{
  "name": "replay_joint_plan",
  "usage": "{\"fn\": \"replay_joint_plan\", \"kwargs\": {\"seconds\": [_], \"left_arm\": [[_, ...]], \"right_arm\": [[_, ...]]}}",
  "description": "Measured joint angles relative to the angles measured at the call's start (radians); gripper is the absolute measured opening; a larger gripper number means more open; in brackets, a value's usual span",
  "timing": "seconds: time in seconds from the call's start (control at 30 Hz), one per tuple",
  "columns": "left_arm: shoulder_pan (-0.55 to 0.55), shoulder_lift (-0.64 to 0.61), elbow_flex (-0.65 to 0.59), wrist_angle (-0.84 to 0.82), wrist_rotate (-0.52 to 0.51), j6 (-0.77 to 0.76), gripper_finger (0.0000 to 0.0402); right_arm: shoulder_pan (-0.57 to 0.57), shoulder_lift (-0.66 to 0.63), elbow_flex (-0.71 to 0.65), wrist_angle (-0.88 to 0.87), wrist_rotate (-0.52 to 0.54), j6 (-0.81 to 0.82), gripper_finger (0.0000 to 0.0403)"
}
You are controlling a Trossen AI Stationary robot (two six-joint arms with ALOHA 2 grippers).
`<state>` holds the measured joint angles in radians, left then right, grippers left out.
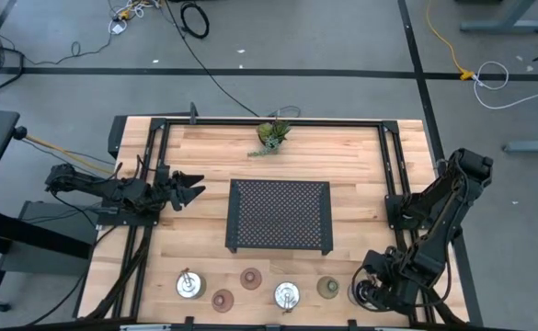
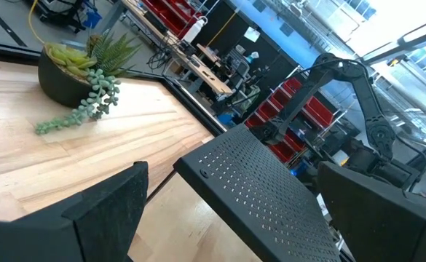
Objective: Pick & Place candle stick holders
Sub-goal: Put the right silver scented candle on the shelf
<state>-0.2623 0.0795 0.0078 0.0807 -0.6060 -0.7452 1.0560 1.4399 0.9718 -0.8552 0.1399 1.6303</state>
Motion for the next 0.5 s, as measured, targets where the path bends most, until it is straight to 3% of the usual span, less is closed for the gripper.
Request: {"fn": "replay_joint_plan", "kwargs": {"seconds": [0.5], "left_arm": [[0.0,0.0,0.0,-0.003,0.0,0.0,0.0399]], "right_arm": [[0.0,0.014,0.0,0.037,0.0,0.01,0.0317]]}}
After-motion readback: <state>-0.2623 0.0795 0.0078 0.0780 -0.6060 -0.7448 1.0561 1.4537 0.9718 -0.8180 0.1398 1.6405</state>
